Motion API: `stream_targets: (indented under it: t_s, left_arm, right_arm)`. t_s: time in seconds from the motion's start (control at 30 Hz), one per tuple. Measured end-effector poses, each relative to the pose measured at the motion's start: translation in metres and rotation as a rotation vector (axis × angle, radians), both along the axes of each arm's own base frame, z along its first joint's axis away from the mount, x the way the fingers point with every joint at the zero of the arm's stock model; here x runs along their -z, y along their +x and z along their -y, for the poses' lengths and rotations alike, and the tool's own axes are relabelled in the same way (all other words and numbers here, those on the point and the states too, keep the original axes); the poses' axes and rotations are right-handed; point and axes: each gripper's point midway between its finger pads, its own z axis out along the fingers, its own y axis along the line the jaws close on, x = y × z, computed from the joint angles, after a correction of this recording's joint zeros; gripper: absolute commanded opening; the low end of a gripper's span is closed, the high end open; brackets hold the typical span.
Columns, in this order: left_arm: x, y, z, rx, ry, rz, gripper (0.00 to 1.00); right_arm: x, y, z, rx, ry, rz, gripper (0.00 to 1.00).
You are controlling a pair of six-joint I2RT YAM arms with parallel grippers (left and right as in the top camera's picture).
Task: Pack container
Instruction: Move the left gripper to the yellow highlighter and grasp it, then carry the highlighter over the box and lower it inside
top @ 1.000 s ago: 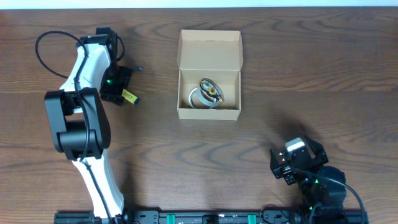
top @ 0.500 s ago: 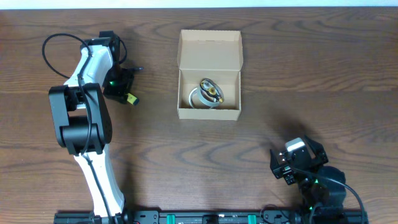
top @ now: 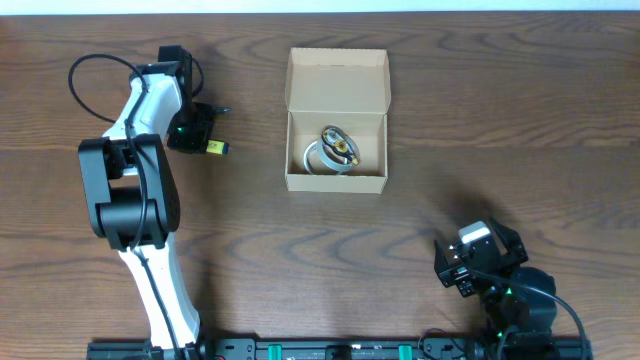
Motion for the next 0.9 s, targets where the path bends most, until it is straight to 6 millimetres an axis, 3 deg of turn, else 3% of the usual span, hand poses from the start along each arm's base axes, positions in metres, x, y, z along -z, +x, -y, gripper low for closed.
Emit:
stream_targets:
  t_s: [0.33,0.53,0.63,0.73,0.9]
  left_arm:
    - [-0.011,-0.001,0.003,0.024,0.049,0.033,0.18]
    - [-0.091,0.011,0.01,0.053,0.124,0.219,0.18]
    - [-0.125,0.013,0.024,0.086,0.142,0.303,0.18]
    - [-0.144,0.011,0.05,0.14,0.14,0.352,0.19]
    - [-0.16,0.01,0.124,0.299,0.112,0.409,0.21]
  right_arm:
    - [0.0,0.0,0.0,0.0,0.0,0.0,0.99]
    - [0.0,0.0,0.0,0.0,0.0,0.0,0.99]
    - [0.0,0.0,0.0,0.0,0.0,0.0,0.99]
    - [0.0,0.0,0.0,0.0,0.0,0.0,0.99]
    - [0.0,0.0,0.0,0.0,0.0,0.0,0.99]
